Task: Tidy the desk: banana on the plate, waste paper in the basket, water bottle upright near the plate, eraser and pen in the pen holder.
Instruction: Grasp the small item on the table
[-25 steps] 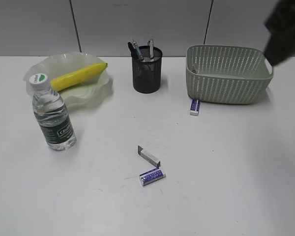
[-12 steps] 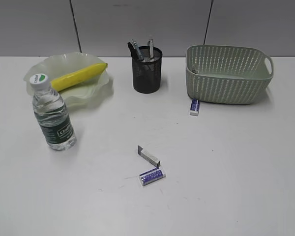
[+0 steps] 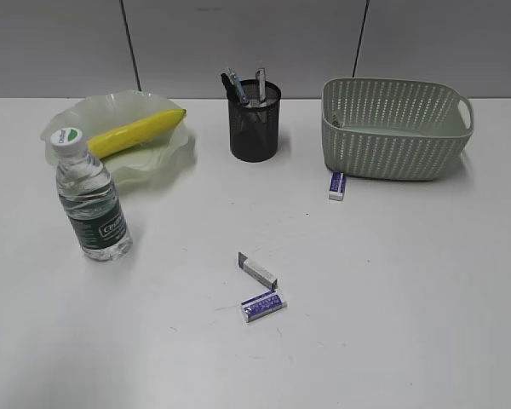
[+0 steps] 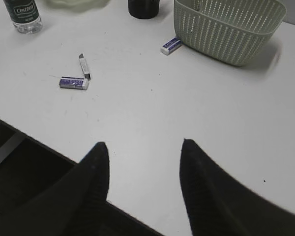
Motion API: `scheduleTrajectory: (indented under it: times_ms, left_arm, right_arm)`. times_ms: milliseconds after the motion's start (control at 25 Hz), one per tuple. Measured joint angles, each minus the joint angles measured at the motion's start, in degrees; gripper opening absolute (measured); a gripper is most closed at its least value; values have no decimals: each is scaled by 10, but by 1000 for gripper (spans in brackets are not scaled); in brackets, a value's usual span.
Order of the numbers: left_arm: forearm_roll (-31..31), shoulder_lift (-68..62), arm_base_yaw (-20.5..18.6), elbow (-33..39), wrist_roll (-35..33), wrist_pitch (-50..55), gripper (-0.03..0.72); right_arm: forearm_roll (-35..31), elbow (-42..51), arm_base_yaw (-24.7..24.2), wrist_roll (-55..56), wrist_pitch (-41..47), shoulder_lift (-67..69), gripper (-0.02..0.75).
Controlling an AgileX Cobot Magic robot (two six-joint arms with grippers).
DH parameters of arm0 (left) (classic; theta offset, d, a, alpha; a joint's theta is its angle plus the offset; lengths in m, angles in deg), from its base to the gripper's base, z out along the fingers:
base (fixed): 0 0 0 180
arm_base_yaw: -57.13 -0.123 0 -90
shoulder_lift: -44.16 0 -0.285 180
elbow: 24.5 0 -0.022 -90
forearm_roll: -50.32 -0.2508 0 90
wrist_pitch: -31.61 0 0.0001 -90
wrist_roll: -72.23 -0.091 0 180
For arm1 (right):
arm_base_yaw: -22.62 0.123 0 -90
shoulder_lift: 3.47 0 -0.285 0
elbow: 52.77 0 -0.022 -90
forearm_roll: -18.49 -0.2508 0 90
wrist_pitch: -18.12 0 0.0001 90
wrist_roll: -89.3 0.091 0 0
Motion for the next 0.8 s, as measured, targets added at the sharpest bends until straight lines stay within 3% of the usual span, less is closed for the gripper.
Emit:
scheduleTrajectory:
  times_ms: [200,400,600,800]
  left_arm:
    - [107,-199,2,-52,-164,-28,290]
    - [132,-371,45,-132,-278,-35,303]
    - [118,-520,107,-205,-336,-44,366]
    - [93,-648,134,-270,-341,-48,405]
  right_arm:
    - [0,0,0,0,0,-7,382]
    - [0,0,0,-1,1,-7,382]
    - [0,0,0,-1,1,-7,382]
    - [0,0,0,-1,1,-7,382]
